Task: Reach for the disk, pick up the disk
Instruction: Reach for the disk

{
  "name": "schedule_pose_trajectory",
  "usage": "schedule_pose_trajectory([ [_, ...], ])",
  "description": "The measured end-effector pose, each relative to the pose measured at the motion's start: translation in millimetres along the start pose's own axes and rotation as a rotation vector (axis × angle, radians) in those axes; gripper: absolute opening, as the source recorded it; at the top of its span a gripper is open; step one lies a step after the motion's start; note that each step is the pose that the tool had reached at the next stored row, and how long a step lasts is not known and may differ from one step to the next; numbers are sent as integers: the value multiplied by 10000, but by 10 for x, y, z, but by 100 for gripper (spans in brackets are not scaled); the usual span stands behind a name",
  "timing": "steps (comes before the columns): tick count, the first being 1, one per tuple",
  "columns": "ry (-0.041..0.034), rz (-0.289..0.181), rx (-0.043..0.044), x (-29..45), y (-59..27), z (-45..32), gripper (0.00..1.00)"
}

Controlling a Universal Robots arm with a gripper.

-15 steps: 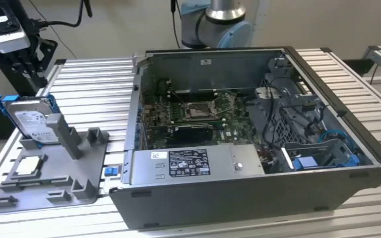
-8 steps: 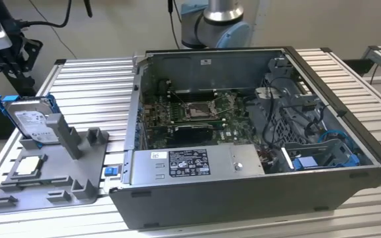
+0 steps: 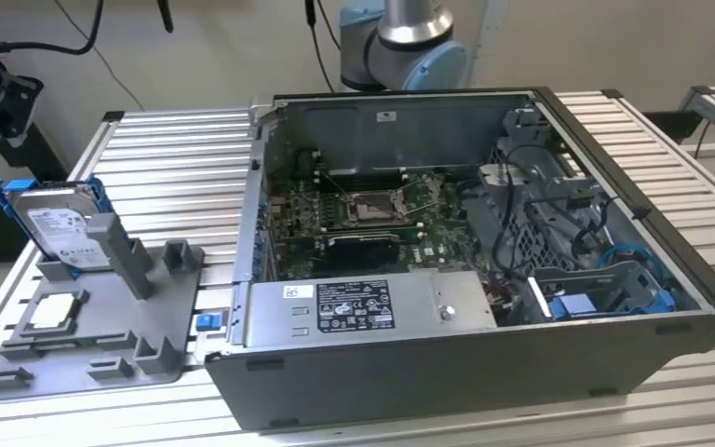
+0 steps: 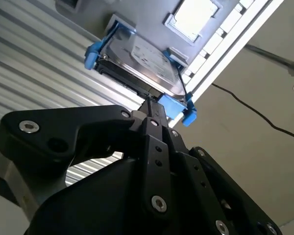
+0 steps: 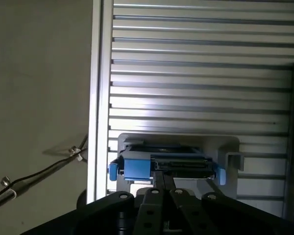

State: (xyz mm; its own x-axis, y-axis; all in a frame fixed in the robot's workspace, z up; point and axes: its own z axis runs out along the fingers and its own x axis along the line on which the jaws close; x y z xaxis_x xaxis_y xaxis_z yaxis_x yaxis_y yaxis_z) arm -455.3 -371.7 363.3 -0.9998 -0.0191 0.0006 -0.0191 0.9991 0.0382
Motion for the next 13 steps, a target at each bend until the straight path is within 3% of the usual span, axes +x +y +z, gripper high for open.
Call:
schedule_pose_trajectory([
  [3, 0, 1, 0, 75, 1, 1, 0],
  [13, 0, -1, 0, 87, -76, 1, 0],
])
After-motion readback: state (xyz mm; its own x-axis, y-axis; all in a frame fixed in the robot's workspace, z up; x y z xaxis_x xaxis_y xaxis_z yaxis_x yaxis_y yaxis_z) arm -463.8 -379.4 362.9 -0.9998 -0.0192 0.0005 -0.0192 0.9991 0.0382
